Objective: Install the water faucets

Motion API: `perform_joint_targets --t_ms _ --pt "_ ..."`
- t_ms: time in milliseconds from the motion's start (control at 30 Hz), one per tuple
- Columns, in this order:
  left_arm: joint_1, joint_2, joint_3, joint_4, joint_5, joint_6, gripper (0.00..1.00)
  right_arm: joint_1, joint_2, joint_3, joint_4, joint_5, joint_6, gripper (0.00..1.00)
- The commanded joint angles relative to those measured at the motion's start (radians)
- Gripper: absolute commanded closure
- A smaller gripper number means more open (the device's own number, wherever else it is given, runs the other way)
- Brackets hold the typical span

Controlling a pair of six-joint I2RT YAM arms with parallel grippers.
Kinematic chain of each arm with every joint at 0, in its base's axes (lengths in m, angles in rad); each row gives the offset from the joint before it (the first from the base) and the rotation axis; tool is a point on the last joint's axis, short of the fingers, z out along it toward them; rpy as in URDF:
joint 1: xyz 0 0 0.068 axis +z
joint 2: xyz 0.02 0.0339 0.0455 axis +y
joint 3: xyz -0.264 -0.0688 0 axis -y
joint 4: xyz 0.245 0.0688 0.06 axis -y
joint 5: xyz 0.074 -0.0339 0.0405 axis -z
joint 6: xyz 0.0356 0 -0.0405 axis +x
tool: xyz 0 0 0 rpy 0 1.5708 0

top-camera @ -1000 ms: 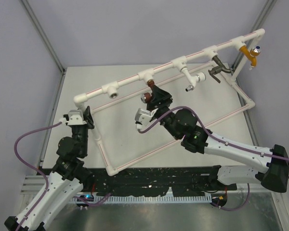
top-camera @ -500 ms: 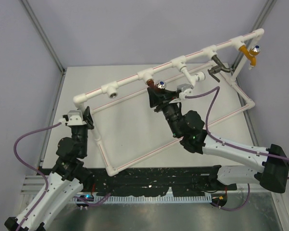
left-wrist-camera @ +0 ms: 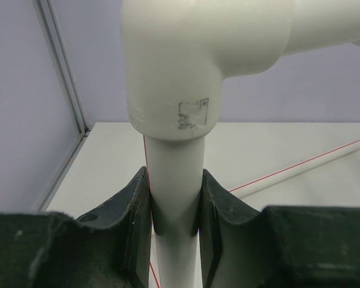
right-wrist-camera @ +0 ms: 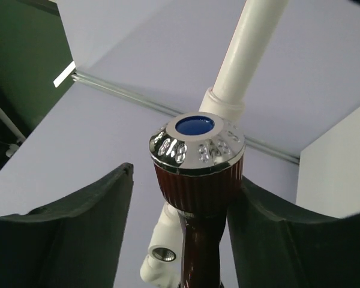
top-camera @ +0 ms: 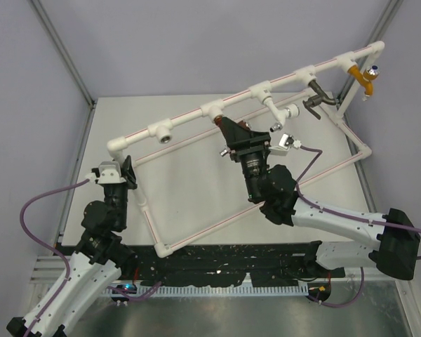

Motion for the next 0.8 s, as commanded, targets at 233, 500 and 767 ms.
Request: perform_joint_targets --t_ms 233,500,767 --pt "-0.011 0.0 0.009 -0.02 0.056 0.015 1.0 -0.029 -0.076 -0.08 0.481 -0.107 -0.84 0.05" --pt "-0.011 0.017 0.011 -0.022 0.059 0.014 1.0 -0.069 -0.271 -0.137 0.224 -0.357 -1.505 0.02" --pt "-0.011 0.029 0.014 -0.028 0.063 0.011 1.0 -0.068 -0.431 -0.075 -0.334 -0.614 -2.152 0.01"
